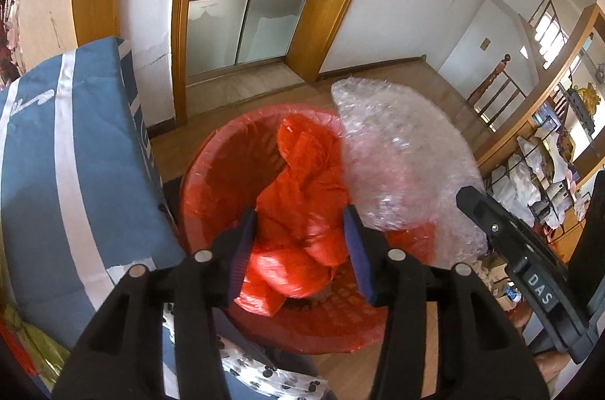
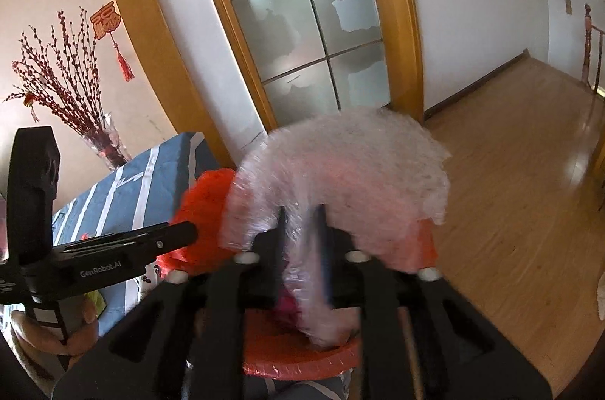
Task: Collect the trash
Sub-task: 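Carry the bubble wrap and red bag over the basket and open both tools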
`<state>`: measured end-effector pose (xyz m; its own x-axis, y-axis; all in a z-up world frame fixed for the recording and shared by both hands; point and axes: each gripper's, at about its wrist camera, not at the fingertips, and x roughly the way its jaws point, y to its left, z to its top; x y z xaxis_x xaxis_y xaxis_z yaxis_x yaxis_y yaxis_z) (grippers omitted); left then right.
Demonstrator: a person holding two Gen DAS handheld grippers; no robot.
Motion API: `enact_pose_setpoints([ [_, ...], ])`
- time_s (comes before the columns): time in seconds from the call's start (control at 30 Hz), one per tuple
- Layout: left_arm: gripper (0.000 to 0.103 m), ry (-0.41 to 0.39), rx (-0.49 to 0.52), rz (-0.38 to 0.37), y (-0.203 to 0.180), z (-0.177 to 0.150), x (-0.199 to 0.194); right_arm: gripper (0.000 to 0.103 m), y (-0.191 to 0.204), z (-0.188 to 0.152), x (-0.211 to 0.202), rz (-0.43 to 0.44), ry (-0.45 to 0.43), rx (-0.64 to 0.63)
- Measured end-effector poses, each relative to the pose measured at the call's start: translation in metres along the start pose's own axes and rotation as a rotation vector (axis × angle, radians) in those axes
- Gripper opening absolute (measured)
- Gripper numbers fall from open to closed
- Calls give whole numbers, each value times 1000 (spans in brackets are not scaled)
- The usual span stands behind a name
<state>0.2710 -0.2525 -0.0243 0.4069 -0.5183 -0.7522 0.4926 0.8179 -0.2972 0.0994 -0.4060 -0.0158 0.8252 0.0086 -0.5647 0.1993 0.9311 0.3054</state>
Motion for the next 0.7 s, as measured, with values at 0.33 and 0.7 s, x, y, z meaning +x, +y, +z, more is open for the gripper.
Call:
enact_pose_setpoints([
  [0.33,57,2,0,26,6,-4,0,33,-19,-7,-5,-22,4,43],
  [0.7,63,-70,-4,93,24,-14,-42,33,-24,-6,-27,-39,-31,60],
])
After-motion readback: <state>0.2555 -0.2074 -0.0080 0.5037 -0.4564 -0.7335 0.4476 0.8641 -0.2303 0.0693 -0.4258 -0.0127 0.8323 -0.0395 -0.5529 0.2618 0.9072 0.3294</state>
